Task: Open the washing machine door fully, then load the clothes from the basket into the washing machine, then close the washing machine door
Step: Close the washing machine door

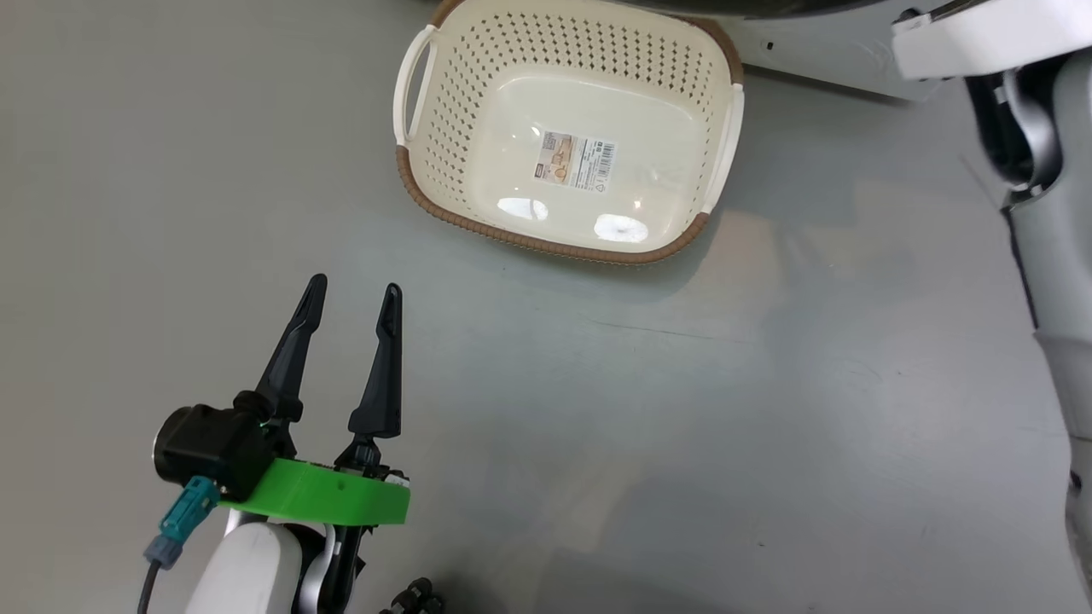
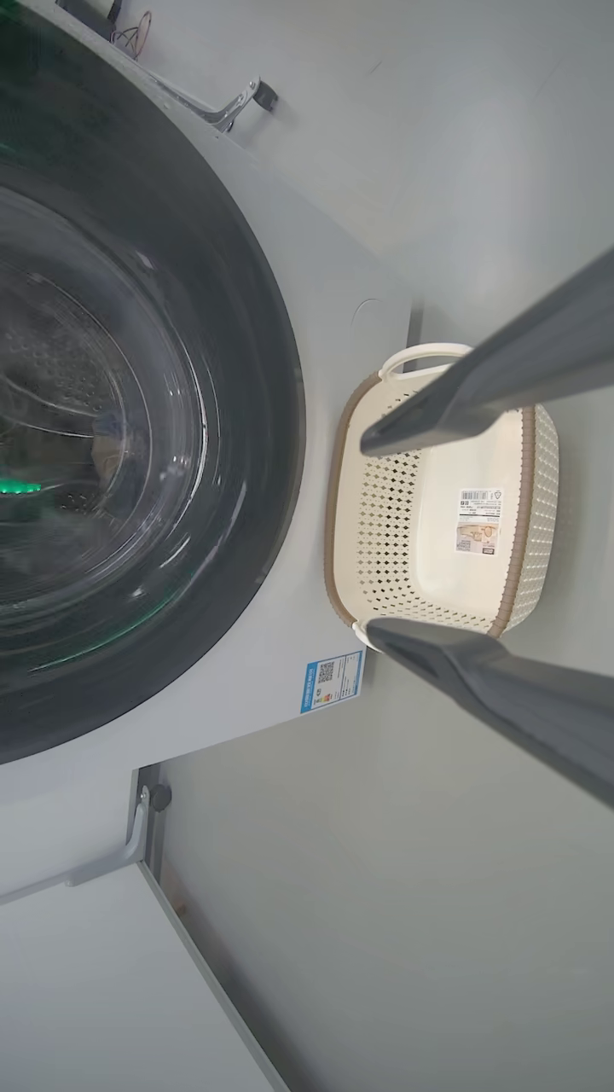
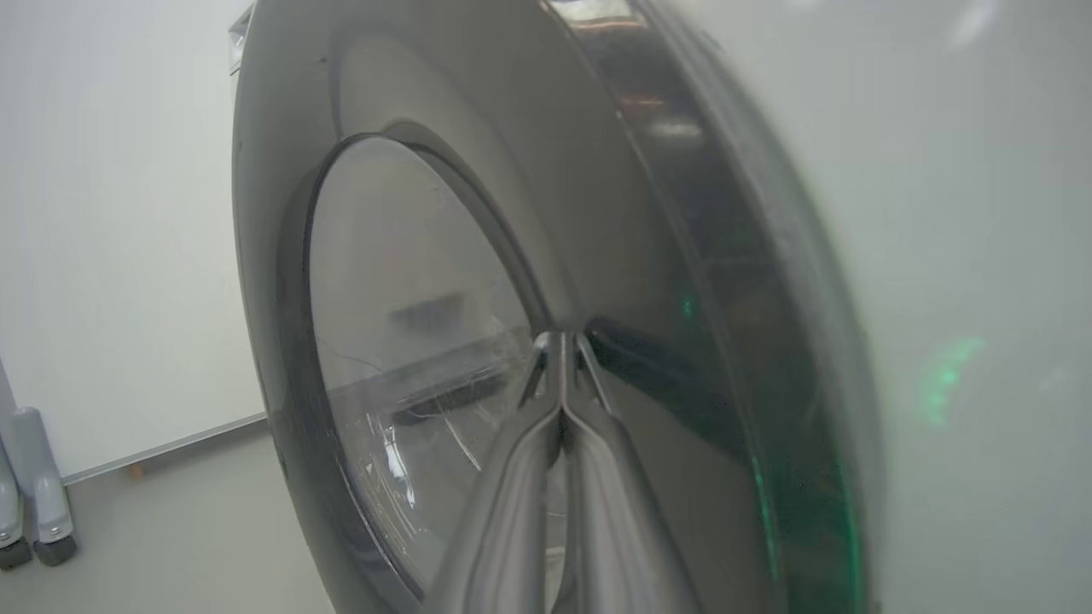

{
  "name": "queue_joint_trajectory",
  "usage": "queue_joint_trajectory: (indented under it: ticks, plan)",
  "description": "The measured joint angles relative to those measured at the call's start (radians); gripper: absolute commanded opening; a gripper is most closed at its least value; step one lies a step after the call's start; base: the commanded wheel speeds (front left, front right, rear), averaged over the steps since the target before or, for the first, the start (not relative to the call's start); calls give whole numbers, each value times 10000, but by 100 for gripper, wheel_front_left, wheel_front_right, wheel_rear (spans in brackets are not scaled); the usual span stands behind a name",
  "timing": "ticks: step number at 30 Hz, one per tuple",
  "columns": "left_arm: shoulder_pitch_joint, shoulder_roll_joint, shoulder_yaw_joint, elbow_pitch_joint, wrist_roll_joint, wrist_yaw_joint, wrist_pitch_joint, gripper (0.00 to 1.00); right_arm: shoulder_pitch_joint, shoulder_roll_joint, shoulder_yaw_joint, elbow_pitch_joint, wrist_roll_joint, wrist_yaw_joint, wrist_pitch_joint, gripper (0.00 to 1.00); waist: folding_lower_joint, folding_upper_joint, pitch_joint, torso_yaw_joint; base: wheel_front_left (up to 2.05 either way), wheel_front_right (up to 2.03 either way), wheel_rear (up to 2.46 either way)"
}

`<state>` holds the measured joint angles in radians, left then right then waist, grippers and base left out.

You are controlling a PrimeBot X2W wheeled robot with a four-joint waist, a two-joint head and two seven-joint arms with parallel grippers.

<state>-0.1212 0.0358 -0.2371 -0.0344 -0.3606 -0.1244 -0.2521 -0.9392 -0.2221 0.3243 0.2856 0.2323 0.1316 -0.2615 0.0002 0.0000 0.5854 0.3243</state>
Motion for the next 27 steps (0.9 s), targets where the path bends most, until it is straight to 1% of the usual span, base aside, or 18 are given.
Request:
queue_joint_trajectory:
  ticks: [4,6,11,18,22,24,27]
  plan:
    - [-147,-19,-71,-8,-27,0,0,100,-470,-391,-499,430,-171,17,0,0,0,0,170,253,0,0,0]
    - [-203,-23,-71,-6,-54,0,0,100,-614,-489,-581,575,-311,130,-17,0,0,0,228,378,0,0,0]
    - [-227,-27,0,4,-100,0,0,100,-774,-500,-598,959,-500,174,-17,0,0,0,264,581,0,0,0]
    - [-228,-29,146,35,-128,0,0,100,-762,-418,-596,1315,-499,171,0,0,-1,0,12,551,0,0,0]
    - [-232,-29,161,107,-132,0,0,100,-649,-357,-594,1317,-487,142,-2,0,-1,0,-190,470,0,0,0]
    - [-233,-33,272,159,-253,0,0,100,-484,-320,-583,1279,-447,58,-2,0,-1,0,-320,421,0,0,0]
    - [-234,-33,433,332,-328,0,-2,100,53,-165,-548,1060,-272,-8,-2,0,-1,0,-643,299,0,0,0]
